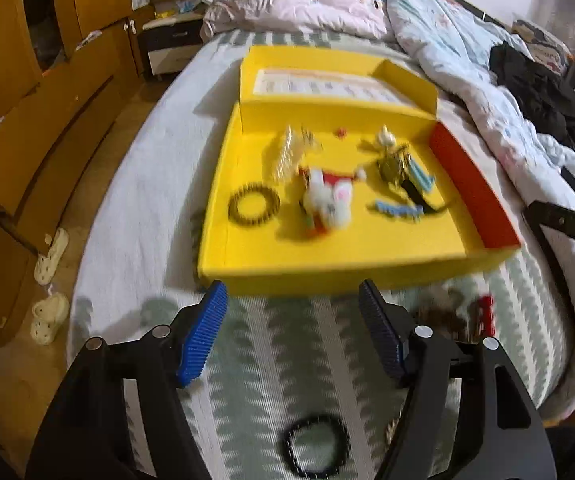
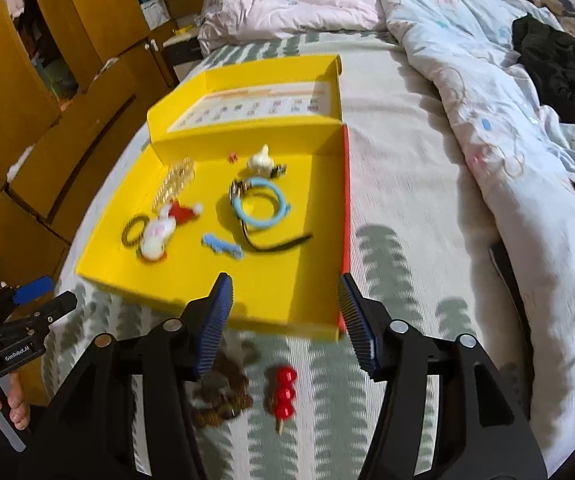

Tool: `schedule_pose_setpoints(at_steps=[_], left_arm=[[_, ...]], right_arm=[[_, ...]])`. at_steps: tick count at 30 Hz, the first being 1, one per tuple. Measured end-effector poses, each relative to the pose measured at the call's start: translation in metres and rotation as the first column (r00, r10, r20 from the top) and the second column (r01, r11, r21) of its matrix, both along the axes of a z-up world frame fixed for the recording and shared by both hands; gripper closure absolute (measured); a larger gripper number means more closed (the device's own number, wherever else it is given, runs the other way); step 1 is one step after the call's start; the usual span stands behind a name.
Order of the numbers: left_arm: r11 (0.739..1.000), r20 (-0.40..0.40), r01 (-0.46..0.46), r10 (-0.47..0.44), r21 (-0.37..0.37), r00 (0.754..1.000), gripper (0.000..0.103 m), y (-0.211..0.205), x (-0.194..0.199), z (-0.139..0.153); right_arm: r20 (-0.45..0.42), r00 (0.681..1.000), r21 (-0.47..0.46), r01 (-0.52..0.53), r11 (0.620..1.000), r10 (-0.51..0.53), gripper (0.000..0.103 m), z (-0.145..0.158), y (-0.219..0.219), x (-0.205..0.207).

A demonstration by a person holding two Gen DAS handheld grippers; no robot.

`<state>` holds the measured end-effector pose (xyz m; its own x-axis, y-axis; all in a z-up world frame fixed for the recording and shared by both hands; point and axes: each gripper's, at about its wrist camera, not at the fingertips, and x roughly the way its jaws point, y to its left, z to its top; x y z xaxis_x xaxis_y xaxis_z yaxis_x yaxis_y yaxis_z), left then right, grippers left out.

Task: Organize jewelry
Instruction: 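Move the right tool to the red bead stick while the left tool approaches the black bead bracelet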

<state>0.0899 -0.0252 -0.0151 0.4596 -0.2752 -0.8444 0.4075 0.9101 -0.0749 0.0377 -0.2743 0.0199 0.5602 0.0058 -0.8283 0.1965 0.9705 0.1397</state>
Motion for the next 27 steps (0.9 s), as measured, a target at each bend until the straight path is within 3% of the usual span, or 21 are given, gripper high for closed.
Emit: schedule_pose_setpoints(at_steps=[12, 27], left_arm=[[0.997, -0.066, -0.014, 0.02, 0.08, 0.998, 0.036, 0.01, -0.048, -0.044], [0.987, -0.138, -0.026, 0.048, 0.158, 0.989, 0.036, 0.015, -0.072, -0.075]], right_arm=[[-0.13, 0.991, -0.02, -0.015, 1.0, 0.012, 0.044, -0.047, 0.012, -0.047], [-0.197, 0.98, -0.049, -0.017, 0.999, 0.007, 0.044, -0.077, 0.025, -0.043]])
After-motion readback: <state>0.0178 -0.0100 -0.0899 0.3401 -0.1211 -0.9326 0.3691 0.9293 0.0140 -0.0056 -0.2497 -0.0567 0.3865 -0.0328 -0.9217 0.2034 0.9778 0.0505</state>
